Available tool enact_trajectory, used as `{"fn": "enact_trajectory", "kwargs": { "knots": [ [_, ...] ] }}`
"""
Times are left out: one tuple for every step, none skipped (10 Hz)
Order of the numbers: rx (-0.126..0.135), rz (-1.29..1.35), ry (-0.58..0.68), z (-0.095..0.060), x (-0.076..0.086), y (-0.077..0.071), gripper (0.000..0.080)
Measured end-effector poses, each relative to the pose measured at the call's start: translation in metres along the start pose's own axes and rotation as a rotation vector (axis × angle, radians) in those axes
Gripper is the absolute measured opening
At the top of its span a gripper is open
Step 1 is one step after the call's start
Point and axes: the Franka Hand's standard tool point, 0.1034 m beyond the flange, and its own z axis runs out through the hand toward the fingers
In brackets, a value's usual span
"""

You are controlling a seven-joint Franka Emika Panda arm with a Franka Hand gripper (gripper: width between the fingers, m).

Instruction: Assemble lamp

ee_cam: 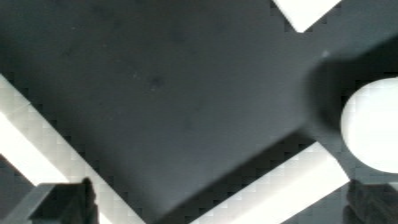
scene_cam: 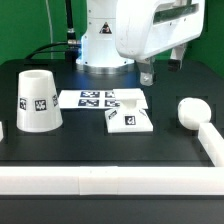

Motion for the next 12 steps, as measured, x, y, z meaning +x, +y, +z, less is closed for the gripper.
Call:
{"fn": "enact_trajectory", "kwargs": {
  "knots": [
    [0.000, 0.000, 0.000, 0.000, 0.000, 0.000, 0.0699],
    [0.000, 0.000, 0.000, 0.000, 0.000, 0.000, 0.0699],
    [0.000, 0.000, 0.000, 0.000, 0.000, 0.000, 0.0699],
    [0.000, 0.001, -0.001, 0.000, -0.001, 0.000, 0.0699],
    [-0.007, 0.008, 0.005, 0.002, -0.012, -0.001, 0.0699],
    [-0.012, 0.024, 0.003, 0.005, -0.034, -0.008, 0.0699],
    [-0.013, 0.034, -0.001, 0.009, -0.055, -0.012, 0.0699],
    [-0.020, 0.020, 0.006, 0.014, -0.071, -0.014, 0.0699],
    [-0.017, 0.019, 0.008, 0.022, -0.084, -0.016, 0.0699],
    [-0.014, 0.045, 0.005, 0.021, -0.082, -0.017, 0.0699],
    [-0.014, 0.056, 0.005, 0.022, -0.082, -0.017, 0.0699],
    [-0.013, 0.076, 0.005, 0.022, -0.082, -0.017, 0.0699]
  ]
}}
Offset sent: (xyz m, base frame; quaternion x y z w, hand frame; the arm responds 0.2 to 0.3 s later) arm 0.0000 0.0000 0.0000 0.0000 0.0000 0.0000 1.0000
